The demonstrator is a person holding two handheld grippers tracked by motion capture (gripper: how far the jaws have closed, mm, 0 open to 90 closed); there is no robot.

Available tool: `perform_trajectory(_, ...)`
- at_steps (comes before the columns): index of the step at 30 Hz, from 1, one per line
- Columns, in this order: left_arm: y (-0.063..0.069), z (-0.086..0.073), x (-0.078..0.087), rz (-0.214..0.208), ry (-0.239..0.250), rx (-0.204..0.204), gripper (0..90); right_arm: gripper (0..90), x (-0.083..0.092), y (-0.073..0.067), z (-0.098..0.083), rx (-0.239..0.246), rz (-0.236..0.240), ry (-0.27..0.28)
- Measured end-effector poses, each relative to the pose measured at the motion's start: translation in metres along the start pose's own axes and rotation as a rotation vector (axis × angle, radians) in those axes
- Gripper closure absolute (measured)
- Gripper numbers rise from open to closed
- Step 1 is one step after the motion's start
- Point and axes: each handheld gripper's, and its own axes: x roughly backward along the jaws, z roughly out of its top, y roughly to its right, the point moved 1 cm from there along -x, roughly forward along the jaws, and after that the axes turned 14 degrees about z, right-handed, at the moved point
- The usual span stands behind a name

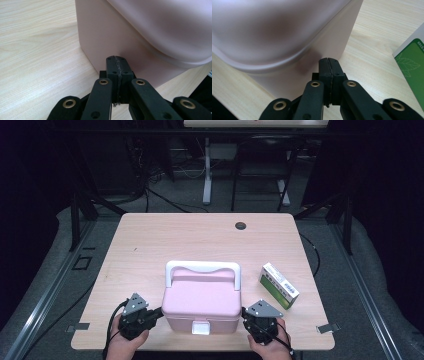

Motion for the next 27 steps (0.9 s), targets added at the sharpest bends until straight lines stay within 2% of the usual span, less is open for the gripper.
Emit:
perform_trajectory(11, 0.003, -0.004, 0.005, -0.004, 0.001, -0.010, 89.9, 90.0, 0.003, -0.002, -0.002, -0.027, 0.007, 0.003)
perform_trajectory(15, 0.002, -0.005, 0.005, -0.020, -0.001, 0.018, 89.8, 90.0, 0.003, -0.003, -0.002, -0.029, 0.002, 0.005)
perform_trajectory(19, 0.001, -0.005, 0.005, -0.024, 0.002, 0.000, 89.6, 90.0, 0.003, -0.002, -0.002, -0.032, 0.005, 0.005)
perform_trajectory(24, -0.006, -0.004, 0.005, -0.033, -0.012, 0.011, 80.7, 89.8, 0.003, -0.001, -0.001, -0.015, 0.000, -0.004)
perform_trajectory(25, -0.006, -0.003, 0.005, -0.036, -0.002, 0.023, 78.6, 88.2, 0.003, -0.001, -0.001, -0.009, -0.002, -0.004)
perform_trajectory(27, -0.010, -0.002, 0.007, -0.040, 0.001, 0.020, 73.6, 84.0, 0.005, 0.001, 0.000, -0.008, -0.002, -0.003)
